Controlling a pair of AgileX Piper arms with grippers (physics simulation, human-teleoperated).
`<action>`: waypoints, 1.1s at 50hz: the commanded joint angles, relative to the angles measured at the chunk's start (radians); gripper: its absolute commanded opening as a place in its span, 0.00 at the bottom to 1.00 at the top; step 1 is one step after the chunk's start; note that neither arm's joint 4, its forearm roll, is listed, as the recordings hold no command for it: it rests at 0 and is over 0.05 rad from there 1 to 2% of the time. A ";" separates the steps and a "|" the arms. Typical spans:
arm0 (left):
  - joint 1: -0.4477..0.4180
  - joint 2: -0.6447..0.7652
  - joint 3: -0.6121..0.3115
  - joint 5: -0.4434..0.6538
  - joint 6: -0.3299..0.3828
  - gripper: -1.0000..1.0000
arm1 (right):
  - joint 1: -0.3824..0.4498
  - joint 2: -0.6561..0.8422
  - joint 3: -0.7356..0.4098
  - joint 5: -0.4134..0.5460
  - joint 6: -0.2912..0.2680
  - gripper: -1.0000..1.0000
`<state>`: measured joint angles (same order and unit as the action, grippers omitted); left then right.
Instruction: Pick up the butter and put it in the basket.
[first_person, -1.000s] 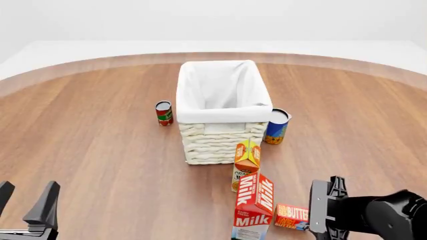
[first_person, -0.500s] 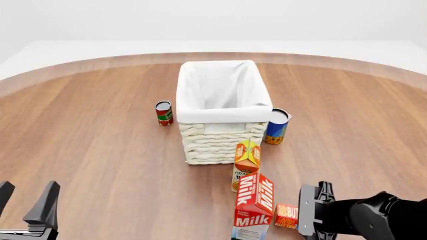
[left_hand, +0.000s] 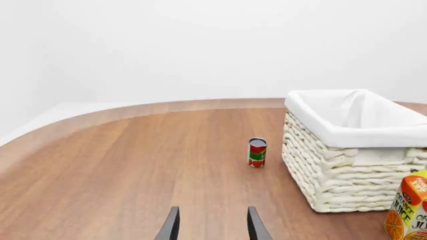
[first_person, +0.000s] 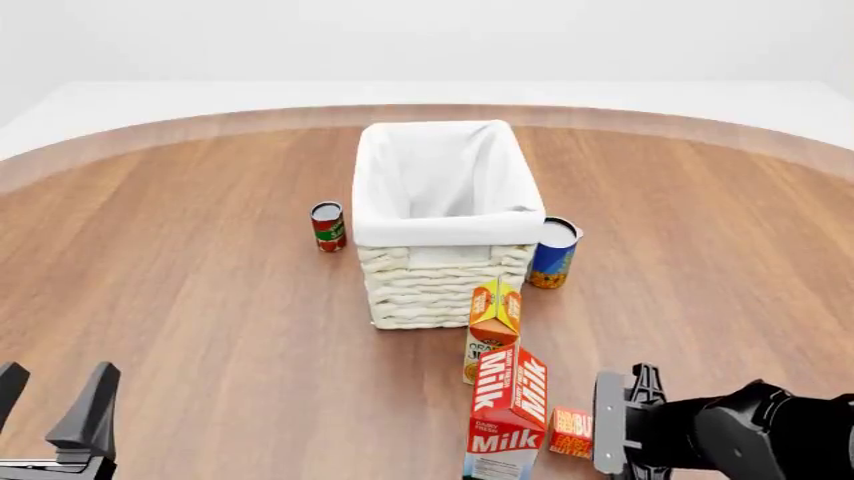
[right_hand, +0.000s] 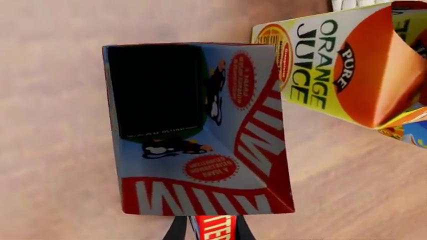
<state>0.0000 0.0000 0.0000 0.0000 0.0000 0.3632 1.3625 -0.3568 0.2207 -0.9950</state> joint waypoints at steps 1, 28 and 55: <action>0.000 0.000 0.000 0.000 0.000 1.00 | 0.042 0.086 0.023 -0.143 0.043 0.00; 0.000 0.000 0.000 0.000 0.000 1.00 | -0.060 -0.261 0.050 0.134 -0.001 0.00; 0.000 0.000 0.000 0.000 0.000 1.00 | 0.004 -0.695 -0.234 0.455 0.300 0.00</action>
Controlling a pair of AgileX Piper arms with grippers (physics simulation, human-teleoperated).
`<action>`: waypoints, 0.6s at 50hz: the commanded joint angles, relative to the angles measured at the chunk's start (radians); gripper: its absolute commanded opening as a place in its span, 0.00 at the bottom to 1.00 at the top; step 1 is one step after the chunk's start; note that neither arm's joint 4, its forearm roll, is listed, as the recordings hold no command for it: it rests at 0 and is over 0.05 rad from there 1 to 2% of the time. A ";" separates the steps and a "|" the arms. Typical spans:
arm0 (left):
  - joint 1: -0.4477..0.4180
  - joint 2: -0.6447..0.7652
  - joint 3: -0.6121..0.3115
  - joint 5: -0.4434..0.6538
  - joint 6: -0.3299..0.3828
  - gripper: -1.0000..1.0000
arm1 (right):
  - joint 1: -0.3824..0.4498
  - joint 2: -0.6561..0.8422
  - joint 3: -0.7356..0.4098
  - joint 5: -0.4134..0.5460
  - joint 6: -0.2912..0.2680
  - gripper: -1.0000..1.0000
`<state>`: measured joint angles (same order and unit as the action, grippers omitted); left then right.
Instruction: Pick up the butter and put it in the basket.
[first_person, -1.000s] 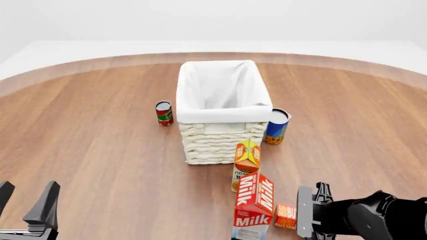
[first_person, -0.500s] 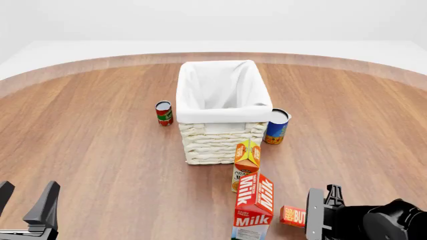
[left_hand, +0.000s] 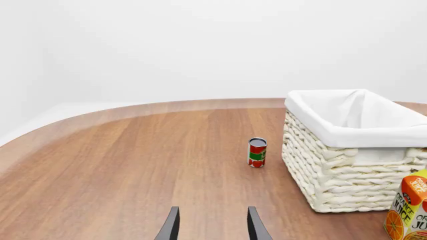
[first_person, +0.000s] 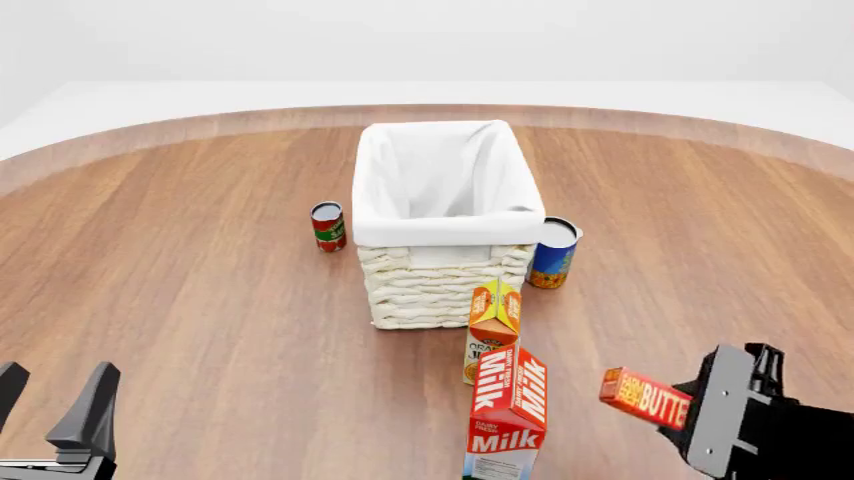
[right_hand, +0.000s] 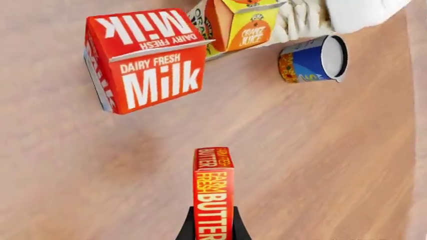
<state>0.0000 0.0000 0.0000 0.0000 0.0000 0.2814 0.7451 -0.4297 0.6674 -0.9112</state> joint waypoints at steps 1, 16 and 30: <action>0.000 0.000 0.000 0.000 0.000 1.00 | 0.109 -0.078 -0.193 -0.009 0.273 0.00; 0.000 0.000 0.000 0.000 0.000 1.00 | 0.211 -0.209 -0.293 -0.223 0.574 0.00; 0.000 0.000 0.000 0.000 0.000 1.00 | 0.252 -0.143 -0.202 -0.584 0.726 0.00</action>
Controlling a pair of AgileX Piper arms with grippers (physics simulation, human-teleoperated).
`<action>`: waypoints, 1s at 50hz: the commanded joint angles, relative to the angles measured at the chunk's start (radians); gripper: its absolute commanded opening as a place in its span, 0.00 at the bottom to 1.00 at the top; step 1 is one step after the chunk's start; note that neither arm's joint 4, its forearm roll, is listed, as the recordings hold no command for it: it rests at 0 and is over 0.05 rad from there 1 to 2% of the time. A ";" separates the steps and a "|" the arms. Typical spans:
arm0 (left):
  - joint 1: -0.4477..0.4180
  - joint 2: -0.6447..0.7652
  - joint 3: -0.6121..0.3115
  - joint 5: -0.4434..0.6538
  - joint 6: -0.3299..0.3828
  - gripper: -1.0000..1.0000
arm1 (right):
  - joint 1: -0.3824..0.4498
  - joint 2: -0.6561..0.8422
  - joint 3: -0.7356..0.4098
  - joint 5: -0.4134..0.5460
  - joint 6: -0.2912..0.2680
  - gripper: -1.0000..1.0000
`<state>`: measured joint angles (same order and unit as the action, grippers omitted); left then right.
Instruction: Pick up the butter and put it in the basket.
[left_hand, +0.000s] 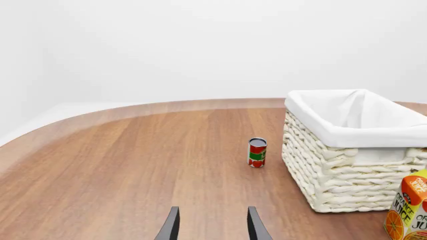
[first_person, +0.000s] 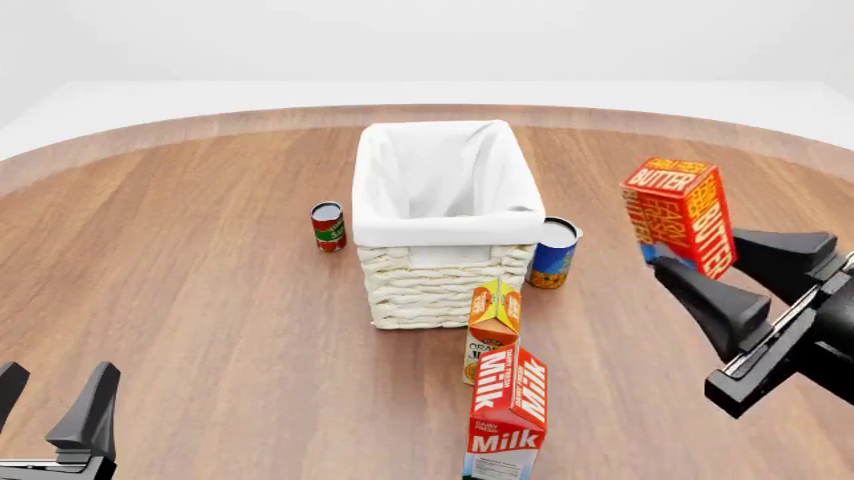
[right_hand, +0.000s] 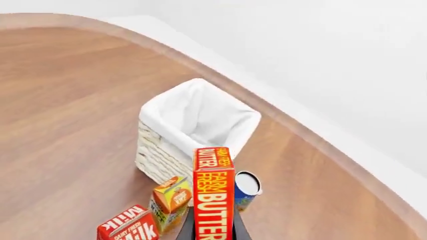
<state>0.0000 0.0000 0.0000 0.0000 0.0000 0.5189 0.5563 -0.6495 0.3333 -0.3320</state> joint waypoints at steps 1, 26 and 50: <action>0.000 0.000 0.000 0.000 0.000 1.00 | 0.000 0.061 0.018 -0.275 0.158 0.00; 0.000 0.000 0.000 0.000 0.000 1.00 | -0.097 0.381 -0.023 -0.701 0.720 0.00; 0.000 0.000 0.000 0.000 0.000 1.00 | 0.012 0.699 -0.580 -0.500 0.722 0.00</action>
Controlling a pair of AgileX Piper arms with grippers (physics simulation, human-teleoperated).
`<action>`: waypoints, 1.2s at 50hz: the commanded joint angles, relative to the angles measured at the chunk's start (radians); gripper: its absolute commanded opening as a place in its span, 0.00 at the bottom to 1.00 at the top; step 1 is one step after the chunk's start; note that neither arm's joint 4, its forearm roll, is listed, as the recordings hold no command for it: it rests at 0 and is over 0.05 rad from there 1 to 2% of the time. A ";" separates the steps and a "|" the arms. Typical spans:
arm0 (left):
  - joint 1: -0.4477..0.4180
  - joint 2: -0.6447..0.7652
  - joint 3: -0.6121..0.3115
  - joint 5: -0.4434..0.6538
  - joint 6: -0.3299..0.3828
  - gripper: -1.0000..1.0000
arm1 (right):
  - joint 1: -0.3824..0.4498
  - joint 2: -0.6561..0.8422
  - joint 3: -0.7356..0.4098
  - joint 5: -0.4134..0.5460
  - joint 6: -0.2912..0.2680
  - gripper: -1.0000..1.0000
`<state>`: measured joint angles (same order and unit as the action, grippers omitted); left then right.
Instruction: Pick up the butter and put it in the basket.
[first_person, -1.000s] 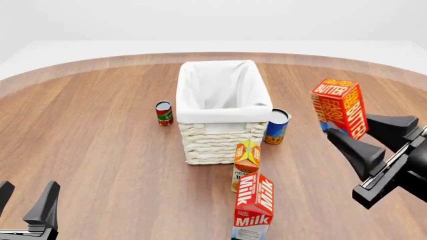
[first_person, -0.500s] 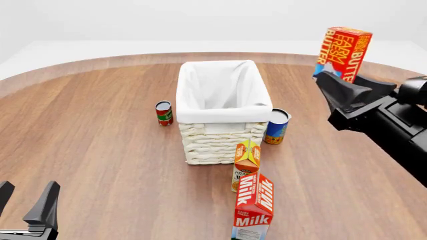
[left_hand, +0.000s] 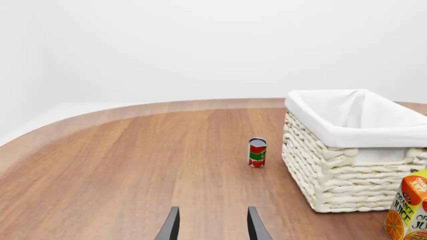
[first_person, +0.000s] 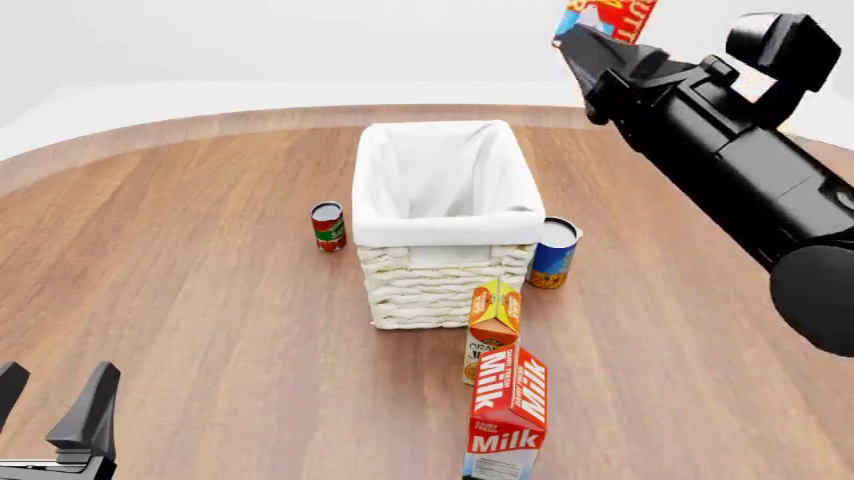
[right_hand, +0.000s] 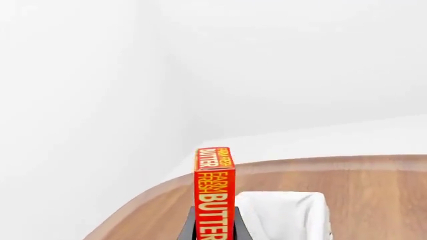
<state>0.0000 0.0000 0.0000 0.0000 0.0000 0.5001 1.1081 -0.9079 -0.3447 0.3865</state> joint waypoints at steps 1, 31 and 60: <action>0.000 0.000 0.000 0.000 0.000 1.00 | 0.023 0.158 -0.363 0.216 -0.009 0.00; 0.000 0.000 0.000 0.000 0.000 1.00 | -0.049 0.507 -0.718 0.687 -0.286 0.00; 0.000 0.000 0.000 0.000 0.000 1.00 | -0.003 0.561 -0.621 0.619 -0.301 0.00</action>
<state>0.0000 0.0000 0.0000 0.0000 0.0000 0.4742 1.6513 -1.5208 0.3001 0.0770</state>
